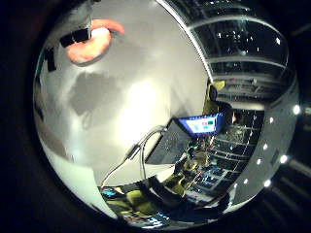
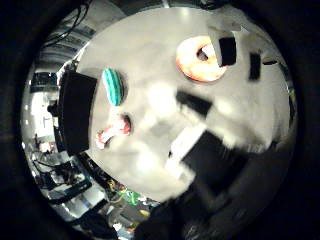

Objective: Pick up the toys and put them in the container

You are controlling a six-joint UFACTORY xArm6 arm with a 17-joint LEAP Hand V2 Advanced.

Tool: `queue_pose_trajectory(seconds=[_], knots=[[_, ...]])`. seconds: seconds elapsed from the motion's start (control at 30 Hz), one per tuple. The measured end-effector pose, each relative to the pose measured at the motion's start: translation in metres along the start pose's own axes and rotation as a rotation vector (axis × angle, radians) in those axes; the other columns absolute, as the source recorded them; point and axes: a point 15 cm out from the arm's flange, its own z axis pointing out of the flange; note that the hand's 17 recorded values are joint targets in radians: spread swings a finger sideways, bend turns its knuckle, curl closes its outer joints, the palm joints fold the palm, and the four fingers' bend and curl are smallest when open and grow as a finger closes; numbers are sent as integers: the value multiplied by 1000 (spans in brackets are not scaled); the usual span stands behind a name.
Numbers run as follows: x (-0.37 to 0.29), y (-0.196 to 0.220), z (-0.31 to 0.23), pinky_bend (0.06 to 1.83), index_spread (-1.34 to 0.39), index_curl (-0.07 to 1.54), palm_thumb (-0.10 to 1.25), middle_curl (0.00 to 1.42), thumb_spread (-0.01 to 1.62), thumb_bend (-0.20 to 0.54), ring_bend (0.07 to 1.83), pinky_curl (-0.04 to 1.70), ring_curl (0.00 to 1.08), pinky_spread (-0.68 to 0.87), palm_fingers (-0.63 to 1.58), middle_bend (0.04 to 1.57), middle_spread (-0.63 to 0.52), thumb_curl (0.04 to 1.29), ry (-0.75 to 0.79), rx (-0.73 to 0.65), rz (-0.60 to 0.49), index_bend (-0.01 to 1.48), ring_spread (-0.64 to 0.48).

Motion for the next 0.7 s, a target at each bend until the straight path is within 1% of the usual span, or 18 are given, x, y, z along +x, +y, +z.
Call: queue_pose_trajectory(seconds=[0.03,0.07,0.1,0.17,0.2,0.27,0.4,0.57,0.67,0.7], knots=[[-3,-3,1,908,-443,445,646,391,1007,-33,915,469,346,48,89,702,-77,390,2,-3,-9,582,-78],[-5,-3,2,872,-449,447,626,366,1007,-37,818,447,313,154,27,634,-39,377,7,-10,-17,609,-24],[-6,-4,4,855,-450,446,617,360,1003,-37,790,437,304,193,25,620,-28,372,13,-17,-24,609,-3],[-4,-2,6,808,-449,439,593,343,999,-43,717,412,278,256,-47,570,0,360,37,-38,-31,605,48],[-4,0,10,753,-442,420,569,323,991,-39,631,377,246,319,-41,516,31,346,49,-54,-33,564,101],[-4,2,15,728,-444,410,556,312,992,-37,588,361,231,348,-37,474,47,340,64,-70,-35,549,119],[-8,1,24,619,-446,388,544,292,982,-29,481,311,204,389,9,384,68,327,61,-77,-34,507,161],[-11,-3,33,552,-443,372,544,282,980,-28,405,283,192,407,48,300,89,319,65,-73,-32,458,175],[-13,-6,38,533,-433,361,545,283,980,-28,379,279,193,411,56,269,100,316,70,-66,-26,408,182],[-13,-6,40,535,-416,350,545,284,980,-28,377,281,195,412,48,259,114,315,75,-67,-23,353,184]])
